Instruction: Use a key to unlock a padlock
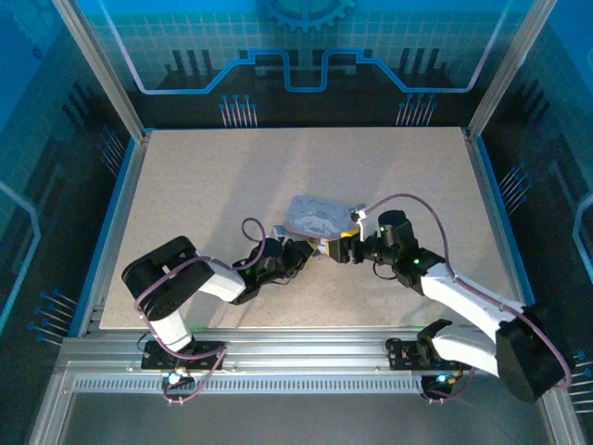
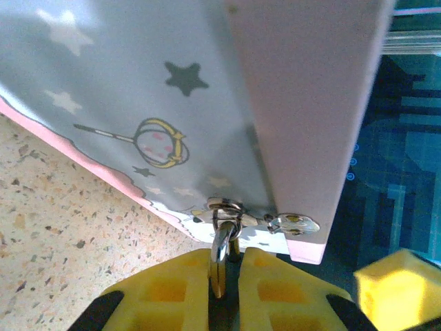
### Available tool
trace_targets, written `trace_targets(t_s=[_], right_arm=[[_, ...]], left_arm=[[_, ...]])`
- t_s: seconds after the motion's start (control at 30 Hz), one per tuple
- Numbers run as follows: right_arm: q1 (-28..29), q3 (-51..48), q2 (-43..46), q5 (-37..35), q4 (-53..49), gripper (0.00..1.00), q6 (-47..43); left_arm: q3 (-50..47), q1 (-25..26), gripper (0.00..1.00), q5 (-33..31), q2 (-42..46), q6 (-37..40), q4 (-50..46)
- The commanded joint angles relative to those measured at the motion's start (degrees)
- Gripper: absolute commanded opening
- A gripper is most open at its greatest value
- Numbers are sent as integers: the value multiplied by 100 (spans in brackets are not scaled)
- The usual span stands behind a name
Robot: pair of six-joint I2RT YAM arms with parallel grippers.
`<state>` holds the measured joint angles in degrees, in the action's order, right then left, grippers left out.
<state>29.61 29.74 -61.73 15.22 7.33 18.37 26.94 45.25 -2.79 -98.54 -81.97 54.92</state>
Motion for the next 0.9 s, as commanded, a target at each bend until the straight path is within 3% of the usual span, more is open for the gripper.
trace_targets(t_s=[0.0,0.33,0.67,0.87], right_arm=[[348,-238,324,-791,122,72,-1399],[1602,-885,478,-2036,774,72,-4916],[2022,-875,-690,-2770,1834,70,-5530],[2028,-765,-1000,-2771,2005,60,-5542]], left_arm=[[189,-67,0,49,267,164,-86],[362,-193,0,198,539,119,-649],[453,-204,0,269,485,65,-649],[448,-204,0,271,441,7,-591]])
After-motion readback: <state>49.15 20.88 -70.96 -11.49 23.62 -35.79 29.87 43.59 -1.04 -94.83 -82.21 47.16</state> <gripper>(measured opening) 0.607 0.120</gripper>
